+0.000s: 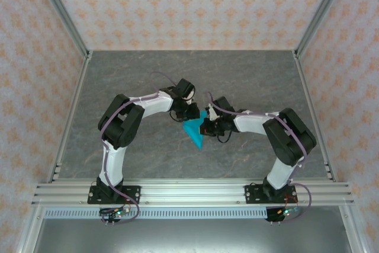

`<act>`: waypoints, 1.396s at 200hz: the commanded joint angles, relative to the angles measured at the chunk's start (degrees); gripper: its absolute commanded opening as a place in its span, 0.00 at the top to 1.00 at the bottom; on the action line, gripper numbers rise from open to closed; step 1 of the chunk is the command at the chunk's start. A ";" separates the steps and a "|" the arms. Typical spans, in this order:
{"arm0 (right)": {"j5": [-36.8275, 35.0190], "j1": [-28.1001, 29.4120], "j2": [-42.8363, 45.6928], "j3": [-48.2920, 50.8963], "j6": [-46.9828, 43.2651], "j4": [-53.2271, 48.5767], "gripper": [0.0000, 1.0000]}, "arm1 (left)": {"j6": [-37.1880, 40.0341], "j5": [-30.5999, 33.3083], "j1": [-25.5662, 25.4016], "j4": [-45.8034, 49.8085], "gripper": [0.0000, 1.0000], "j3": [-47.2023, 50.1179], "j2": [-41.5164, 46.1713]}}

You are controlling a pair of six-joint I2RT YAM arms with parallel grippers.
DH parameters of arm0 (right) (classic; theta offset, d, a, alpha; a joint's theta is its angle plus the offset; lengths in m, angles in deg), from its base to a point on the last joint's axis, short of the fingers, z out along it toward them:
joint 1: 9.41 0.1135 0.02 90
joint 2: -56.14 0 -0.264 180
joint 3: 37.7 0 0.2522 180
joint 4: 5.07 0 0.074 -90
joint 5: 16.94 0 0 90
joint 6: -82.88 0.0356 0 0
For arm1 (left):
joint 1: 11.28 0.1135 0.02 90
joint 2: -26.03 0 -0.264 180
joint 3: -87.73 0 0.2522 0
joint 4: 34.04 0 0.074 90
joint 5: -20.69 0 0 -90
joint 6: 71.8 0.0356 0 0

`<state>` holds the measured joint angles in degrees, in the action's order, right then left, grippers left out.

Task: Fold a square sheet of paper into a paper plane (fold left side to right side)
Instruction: Third fold the triangle at the center of the table.

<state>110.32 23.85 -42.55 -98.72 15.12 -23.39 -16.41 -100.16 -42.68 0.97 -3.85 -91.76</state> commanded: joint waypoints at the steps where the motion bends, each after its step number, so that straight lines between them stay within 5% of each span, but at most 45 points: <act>1: -1.53 -0.12 -0.02 -1.38 -0.88 -0.81 0.97 | -0.37 0.00 -0.57 0.54 0.82 1.09 0.20; 279: -1.30 -0.12 -0.12 -1.60 -0.73 -0.18 0.97 | -0.36 0.18 -0.60 0.53 0.82 1.27 0.19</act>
<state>110.32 23.82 -42.55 -99.23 15.15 -23.54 -16.41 -100.16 -42.68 0.97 -3.83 -91.76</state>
